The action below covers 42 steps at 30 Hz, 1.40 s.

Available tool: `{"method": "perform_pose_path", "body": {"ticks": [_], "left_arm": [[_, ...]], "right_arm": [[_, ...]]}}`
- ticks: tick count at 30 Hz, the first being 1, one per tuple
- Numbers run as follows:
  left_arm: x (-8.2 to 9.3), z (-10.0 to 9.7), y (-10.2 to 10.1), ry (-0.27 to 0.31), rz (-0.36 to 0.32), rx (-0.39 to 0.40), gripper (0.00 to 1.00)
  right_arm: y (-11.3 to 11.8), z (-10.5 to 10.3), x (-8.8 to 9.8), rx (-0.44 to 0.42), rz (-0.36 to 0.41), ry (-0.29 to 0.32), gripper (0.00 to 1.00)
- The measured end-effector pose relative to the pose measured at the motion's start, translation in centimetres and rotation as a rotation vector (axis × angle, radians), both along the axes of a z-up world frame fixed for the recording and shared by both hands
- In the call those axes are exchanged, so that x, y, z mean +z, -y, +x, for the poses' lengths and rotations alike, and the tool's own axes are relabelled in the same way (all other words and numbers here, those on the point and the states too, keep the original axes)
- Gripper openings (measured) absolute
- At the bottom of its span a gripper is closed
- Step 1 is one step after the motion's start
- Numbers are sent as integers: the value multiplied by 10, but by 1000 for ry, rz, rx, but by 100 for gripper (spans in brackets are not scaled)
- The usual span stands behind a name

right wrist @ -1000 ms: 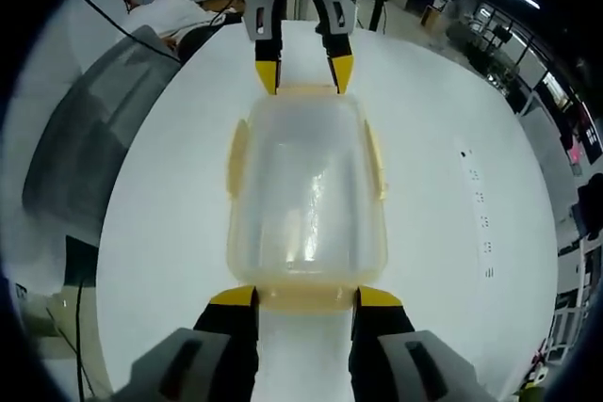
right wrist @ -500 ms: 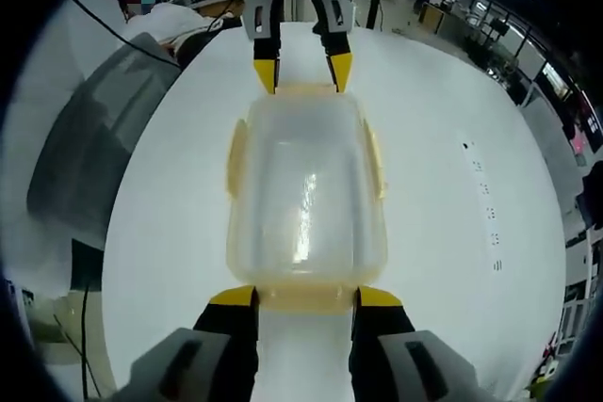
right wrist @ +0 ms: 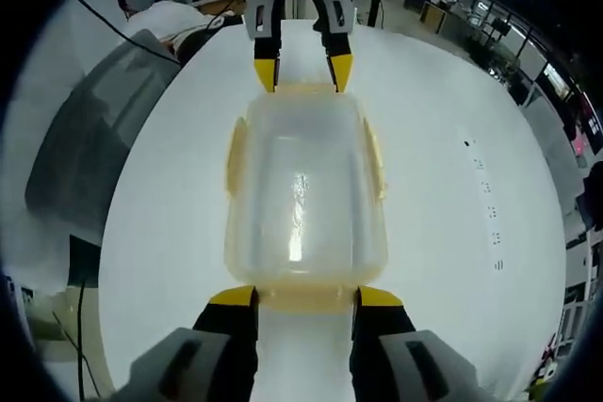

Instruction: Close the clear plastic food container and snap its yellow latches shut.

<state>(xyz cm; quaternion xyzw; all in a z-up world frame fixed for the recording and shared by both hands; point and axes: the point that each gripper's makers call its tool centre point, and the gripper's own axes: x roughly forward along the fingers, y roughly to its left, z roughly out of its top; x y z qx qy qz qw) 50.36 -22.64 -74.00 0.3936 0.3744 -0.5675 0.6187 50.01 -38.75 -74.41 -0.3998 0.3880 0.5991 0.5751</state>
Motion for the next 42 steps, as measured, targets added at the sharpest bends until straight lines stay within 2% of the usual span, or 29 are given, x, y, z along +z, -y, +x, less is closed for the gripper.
{"method": "perform_pose_path", "body": {"ticks": [4,8,10,11,12,14,17,21,24,28,29,33,34,38,39,42], "left_arm": [[0,0,0,1,-1,-6,36],[1,0,-3,24,6,-49,37],[0,1,-6,41,13,-89,42],[-1,2,-9,28,16,-53,46],[0,3,-9,23,10,-29,50],[3,3,-8,27,-11,-23,53],[3,2,-10,24,-17,-5,53],[0,-7,-13,-11,-34,33,52],[-1,-10,-17,-41,-53,92,51],[4,-10,-19,-42,-73,130,51],[5,-11,-19,-46,-79,136,51],[7,-10,-22,-44,-87,165,50],[8,-9,-22,-48,-96,185,50],[15,-6,-20,-46,-130,224,49],[15,-6,-19,-45,-133,229,49],[16,-7,-19,-45,-120,239,48]], "right_arm": [[0,0,0,1,1,2,36],[0,1,0,13,22,22,39],[-1,4,-1,-9,40,35,56],[-1,5,-2,-16,41,50,64],[0,4,-3,-14,36,47,67],[4,-3,-5,0,20,25,61],[3,-6,-5,-7,26,20,64],[1,-8,1,-34,50,4,62],[-1,-10,7,-48,66,-2,58],[-4,-11,11,-104,91,-26,60],[-6,-10,11,-125,110,-35,59],[-5,-9,12,-154,109,-28,53],[-8,-10,14,-175,124,-43,53],[-11,-10,16,-198,131,-38,55],[-14,-4,17,-203,145,5,59],[-16,-10,17,-225,147,-35,59]]}}
